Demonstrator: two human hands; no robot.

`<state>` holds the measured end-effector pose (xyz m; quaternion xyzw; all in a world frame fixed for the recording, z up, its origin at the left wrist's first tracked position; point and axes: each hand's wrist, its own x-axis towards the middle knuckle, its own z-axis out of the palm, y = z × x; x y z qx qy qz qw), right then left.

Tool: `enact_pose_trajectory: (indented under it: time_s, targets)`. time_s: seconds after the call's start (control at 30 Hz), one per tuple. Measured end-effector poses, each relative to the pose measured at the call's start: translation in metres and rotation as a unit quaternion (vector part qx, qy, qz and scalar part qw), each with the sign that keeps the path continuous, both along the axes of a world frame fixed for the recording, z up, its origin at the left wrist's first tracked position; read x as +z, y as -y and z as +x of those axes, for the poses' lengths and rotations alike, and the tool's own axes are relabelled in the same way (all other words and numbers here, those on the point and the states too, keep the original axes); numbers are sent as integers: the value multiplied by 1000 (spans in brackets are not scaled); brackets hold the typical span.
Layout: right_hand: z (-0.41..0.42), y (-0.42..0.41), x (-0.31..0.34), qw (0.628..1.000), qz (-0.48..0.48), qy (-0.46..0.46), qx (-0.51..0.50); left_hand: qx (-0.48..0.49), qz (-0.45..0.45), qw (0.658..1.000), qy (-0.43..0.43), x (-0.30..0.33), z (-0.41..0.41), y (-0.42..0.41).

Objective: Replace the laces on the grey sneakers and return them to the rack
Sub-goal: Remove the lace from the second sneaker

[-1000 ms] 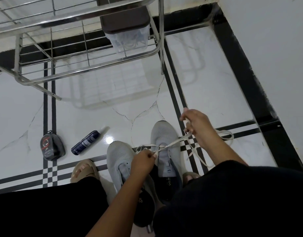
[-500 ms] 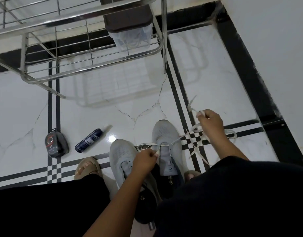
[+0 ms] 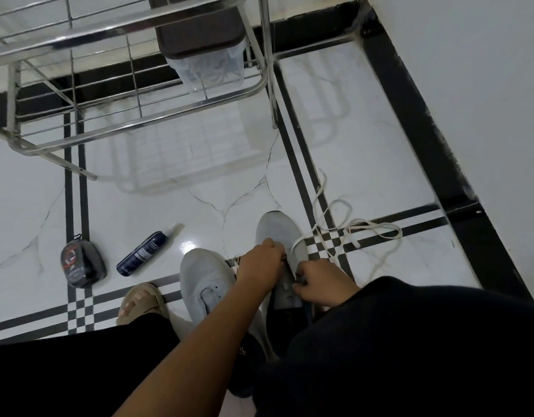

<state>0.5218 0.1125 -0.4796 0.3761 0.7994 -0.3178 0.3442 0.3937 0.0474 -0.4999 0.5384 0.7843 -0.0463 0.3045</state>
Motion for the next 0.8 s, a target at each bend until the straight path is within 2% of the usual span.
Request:
enact_pose_trajectory:
  time_s: [0.07, 0.13, 0.17, 0.2, 0.23, 0.27, 0.3, 0.37, 0.4, 0.47, 0.53, 0.6, 0.67, 0.7, 0.73, 0.77, 0.8]
  targets:
    - [-1, -2, -2, 999, -1, -24, -28, 32, 4, 999, 36, -3, 2, -1]
    - [2, -7, 1, 997, 0, -47, -61, 125, 23, 983, 134, 0, 0, -4]
    - [6, -8, 2, 994, 1, -59, -92, 222, 24, 950, 217, 2, -3, -3]
    - [10, -8, 0, 989, -8, -67, -132, 347, 9, 884, 313, 6, -8, -3]
    - [14, -8, -3, 981, -21, -77, -177, 436, -16, 818, 374, 8, -14, -1]
    - [16, -8, -5, 976, -27, -82, -201, 466, -40, 794, 390, 8, -20, 1]
    - [16, -7, -4, 975, -36, -83, -202, 437, -61, 821, 363, 6, -25, 2]
    - [12, -8, -4, 983, -61, -69, -157, 253, -54, 939, 226, -3, -27, 4]
    - [8, -10, -2, 988, -63, -61, -128, 156, -25, 976, 151, -5, -23, 4]
    - [4, -12, 1, 991, -53, -67, -99, 58, 32, 997, 43, -2, -10, 4]
    - [5, -11, 3, 992, -36, -81, -86, 28, 59, 998, -15, -3, 3, 4]
    - [7, -9, 2, 993, -35, -80, -80, 40, 55, 997, -28, -9, 12, 6]
    - [8, -10, 2, 991, -40, -88, -91, 114, 62, 991, 18, -7, 18, 5]
    - [10, -10, 1, 989, -42, -93, -104, 189, 69, 976, 78, -4, 18, 3]
    - [13, -10, 0, 987, -43, -102, -117, 315, 70, 929, 181, 1, 15, 0]
    - [17, -10, -2, 983, -39, -117, -133, 467, 75, 827, 303, 5, 8, -2]
    - [19, -9, -2, 980, -34, -127, -151, 592, 99, 680, 421, 10, -2, 0]
